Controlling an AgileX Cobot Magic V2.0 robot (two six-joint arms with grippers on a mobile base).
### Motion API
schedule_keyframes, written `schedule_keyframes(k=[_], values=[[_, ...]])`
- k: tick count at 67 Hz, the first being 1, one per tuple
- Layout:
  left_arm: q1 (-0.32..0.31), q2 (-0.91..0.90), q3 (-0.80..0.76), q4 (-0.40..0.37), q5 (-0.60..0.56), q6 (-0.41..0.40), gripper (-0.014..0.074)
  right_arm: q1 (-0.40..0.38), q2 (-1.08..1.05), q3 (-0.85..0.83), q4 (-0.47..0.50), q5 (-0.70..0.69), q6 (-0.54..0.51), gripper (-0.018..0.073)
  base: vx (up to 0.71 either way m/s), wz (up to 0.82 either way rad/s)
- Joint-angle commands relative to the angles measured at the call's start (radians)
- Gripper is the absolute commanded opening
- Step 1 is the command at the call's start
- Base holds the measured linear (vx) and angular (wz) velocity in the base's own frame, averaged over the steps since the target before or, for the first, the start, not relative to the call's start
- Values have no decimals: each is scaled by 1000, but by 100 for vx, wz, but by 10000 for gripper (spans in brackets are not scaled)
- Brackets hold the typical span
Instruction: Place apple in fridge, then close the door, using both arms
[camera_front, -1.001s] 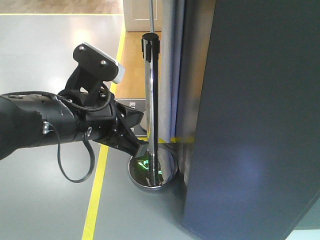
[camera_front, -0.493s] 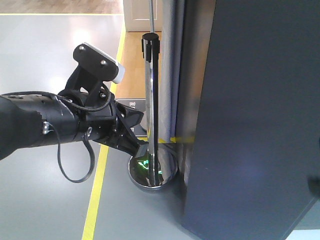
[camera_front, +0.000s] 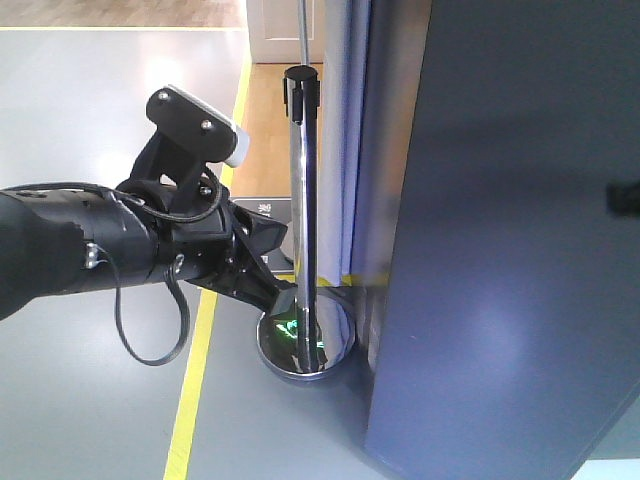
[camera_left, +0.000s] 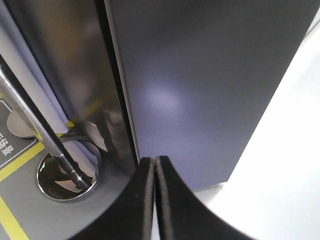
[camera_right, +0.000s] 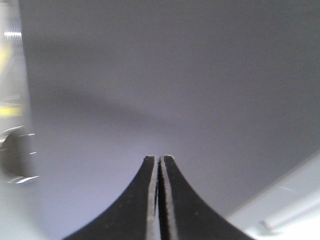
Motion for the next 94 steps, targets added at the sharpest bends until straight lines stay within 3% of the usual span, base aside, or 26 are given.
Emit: schedule_keyframes(k=[1, 32, 55, 75, 85, 94], values=[[1, -32, -21, -8, -62, -10, -6, -79, 27, -62, -31, -127, -16, -2, 0, 0], [1, -32, -21, -8, -62, -10, -6, -339, 221, -174, -12, -525, 13, -2, 0, 0], [1, -32, -21, -8, -63, -10, -6, -454, 432, -273, -13, -719, 18, -2, 0, 0], [1, -32, -21, -8, -63, -10, -6, -503, 636, -416, -11, -944, 20, -2, 0, 0], [1, -32, -21, -8, -64, -10, -6, -503, 650, -419, -12, -953, 42, -2, 0, 0], [1, -32, -21, -8, -65, -10, -6, -502, 638, -419, -12, -883, 145, -2, 0, 0]])
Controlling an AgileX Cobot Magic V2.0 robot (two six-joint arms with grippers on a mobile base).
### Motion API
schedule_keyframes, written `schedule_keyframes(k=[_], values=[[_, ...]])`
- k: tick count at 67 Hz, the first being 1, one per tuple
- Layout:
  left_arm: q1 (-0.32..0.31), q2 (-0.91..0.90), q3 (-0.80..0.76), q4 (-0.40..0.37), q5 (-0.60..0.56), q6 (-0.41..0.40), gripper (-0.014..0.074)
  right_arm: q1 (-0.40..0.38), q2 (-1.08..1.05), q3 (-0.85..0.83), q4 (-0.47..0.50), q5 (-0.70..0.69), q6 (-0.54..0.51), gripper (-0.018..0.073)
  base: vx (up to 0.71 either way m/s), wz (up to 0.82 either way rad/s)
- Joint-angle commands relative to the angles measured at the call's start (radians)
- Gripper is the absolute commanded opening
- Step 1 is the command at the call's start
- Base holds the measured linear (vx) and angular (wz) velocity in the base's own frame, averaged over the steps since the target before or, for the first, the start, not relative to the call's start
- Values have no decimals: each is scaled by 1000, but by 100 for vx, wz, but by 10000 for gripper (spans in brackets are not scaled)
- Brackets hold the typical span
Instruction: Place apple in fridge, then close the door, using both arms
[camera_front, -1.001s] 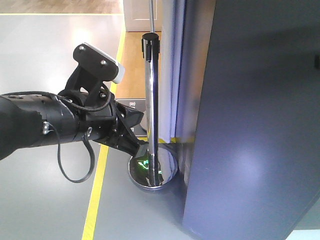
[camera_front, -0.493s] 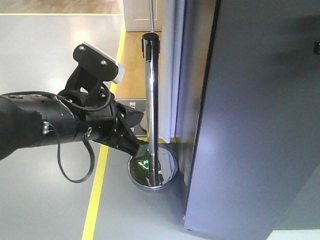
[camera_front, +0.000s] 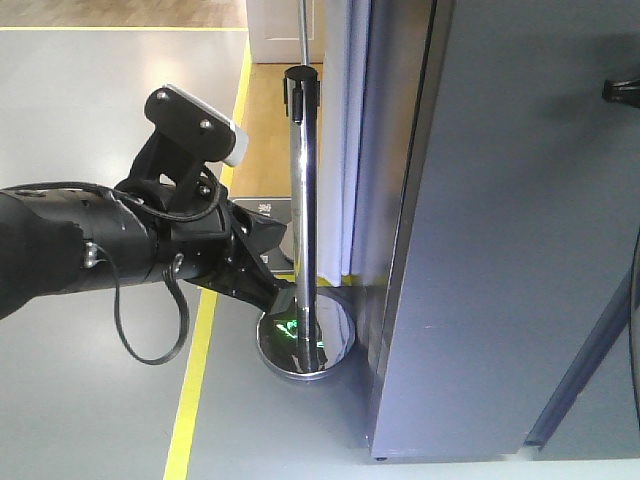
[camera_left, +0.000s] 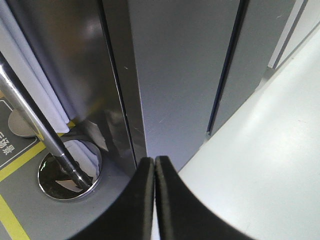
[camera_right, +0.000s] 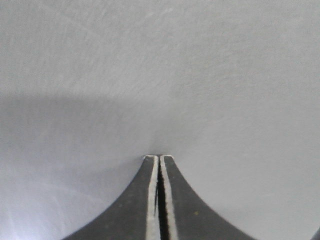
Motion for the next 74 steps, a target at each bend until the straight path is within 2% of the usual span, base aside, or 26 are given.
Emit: schedule_keyframes(k=[1, 10, 22, 46, 57, 62, 66, 69, 74], values=[[1, -32, -21, -8, -64, -10, -6, -2, -67, -38, 3, 7, 87, -2, 0, 0], [1, -32, -21, -8, -64, -10, -6, -2, -115, -38, -2, 129, 170, -2, 0, 0], [1, -32, -21, -8, -63, -10, -6, -2, -218, 29, -29, 160, 158, -2, 0, 0], [1, -32, -21, -8, -63, -10, -6, 0, -481, 317, -62, 171, 158, -2, 0, 0], [1, -32, -21, -8, -63, -10, -6, 2, -597, 414, -87, 285, 145, -2, 0, 0], [1, -32, -21, -8, -63, -10, -6, 30, -633, 450, -78, 357, 92, -2, 0, 0], [1, -32, -21, -8, -63, -10, -6, 84, -641, 470, -33, 413, 30, -2, 0, 0], [1, -32, -21, -8, -63, -10, -6, 124, -640, 475, 18, 466, -40, -2, 0, 0], [1, -32, -21, -8, -63, -10, -6, 205, -637, 477, 168, 551, -178, -2, 0, 0]])
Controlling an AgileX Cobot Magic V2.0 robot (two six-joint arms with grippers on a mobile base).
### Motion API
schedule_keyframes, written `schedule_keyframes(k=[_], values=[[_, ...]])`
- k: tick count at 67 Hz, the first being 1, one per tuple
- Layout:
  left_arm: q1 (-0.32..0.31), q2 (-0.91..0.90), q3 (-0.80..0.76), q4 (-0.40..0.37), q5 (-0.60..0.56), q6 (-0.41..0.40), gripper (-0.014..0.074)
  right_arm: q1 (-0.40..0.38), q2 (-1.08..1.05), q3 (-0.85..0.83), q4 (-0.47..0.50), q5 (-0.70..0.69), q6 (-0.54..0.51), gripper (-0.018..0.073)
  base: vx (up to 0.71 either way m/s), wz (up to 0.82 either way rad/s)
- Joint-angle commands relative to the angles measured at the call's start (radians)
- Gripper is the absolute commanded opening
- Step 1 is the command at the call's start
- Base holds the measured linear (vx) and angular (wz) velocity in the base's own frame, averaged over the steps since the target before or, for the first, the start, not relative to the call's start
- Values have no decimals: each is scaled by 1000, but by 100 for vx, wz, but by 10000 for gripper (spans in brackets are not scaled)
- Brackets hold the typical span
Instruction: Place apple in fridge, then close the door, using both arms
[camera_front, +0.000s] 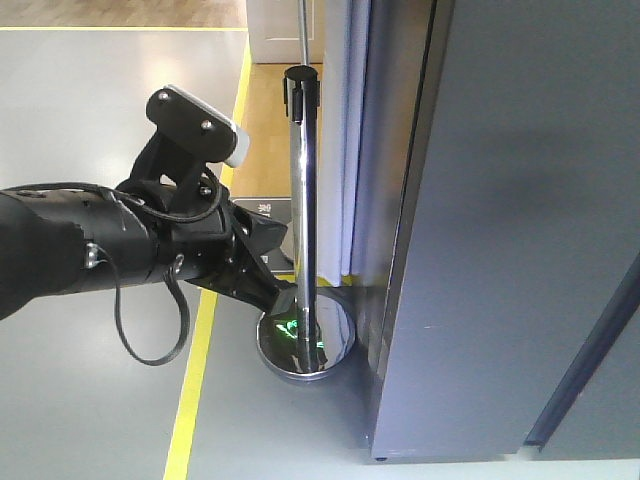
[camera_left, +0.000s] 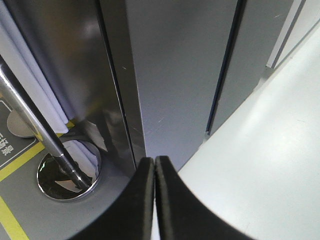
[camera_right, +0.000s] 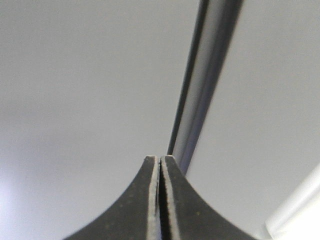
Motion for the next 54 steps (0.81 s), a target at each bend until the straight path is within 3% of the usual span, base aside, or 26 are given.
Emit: schedule_keyframes(k=[1, 13, 27, 37, 54], values=[[1, -32, -21, -8, -63, -10, -6, 80, -18, -24, 145, 59, -167, -2, 0, 0], [1, -32, -21, -8, -63, -10, -6, 185, -36, -24, 482, 132, -457, -2, 0, 0], [1, -32, -21, -8, -63, -10, -6, 213, -166, -24, 778, 243, -711, -2, 0, 0], [1, -32, -21, -8, -63, -10, -6, 213, -300, -24, 866, 345, -785, -2, 0, 0], [1, -32, -21, -8, -63, -10, -6, 212, -520, -24, 870, 483, -772, -2, 0, 0]])
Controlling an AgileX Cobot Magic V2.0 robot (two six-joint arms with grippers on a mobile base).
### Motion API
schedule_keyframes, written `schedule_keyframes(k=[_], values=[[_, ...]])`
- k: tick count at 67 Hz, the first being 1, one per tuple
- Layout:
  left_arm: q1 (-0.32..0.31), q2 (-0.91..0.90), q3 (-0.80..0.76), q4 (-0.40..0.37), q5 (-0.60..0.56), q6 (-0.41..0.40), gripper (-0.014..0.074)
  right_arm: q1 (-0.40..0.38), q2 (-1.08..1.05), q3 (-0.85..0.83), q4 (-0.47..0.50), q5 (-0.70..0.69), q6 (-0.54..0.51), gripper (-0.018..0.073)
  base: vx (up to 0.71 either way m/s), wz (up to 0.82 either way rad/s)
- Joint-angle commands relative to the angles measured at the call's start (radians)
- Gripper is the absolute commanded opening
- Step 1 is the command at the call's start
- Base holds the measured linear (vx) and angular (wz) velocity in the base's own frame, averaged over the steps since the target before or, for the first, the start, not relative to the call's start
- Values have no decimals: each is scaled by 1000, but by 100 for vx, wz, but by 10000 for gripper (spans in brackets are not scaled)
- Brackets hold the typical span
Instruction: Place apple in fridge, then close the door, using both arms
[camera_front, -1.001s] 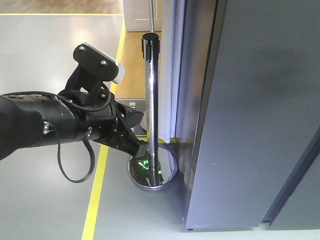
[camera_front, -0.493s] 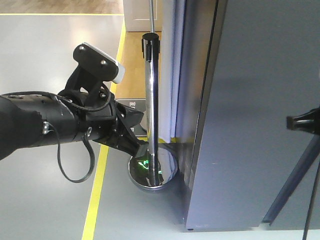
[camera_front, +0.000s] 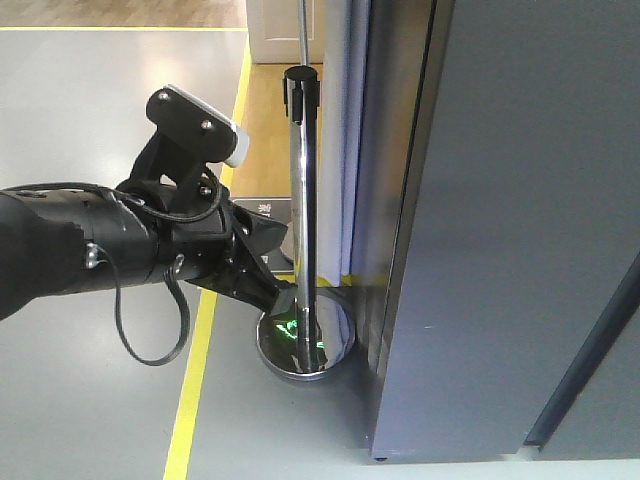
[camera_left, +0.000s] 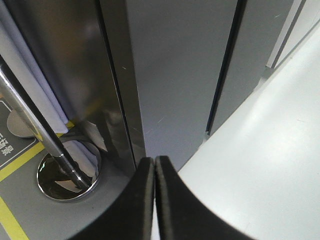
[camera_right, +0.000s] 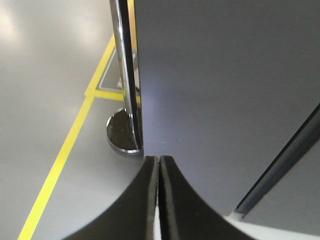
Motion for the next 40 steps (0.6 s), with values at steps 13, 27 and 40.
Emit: schedule_keyframes(k=[13, 27, 40], values=[[1, -32, -21, -8, -63, -10, -6, 0, -218, 53, -24, 16, 58, -2, 0, 0], [1, -32, -21, -8, -63, -10, -6, 0, -326, 123, -25, 91, 60, -2, 0, 0], [1, -32, -21, -8, -63, -10, -6, 0, -353, 122, -44, 108, 60, -2, 0, 0]])
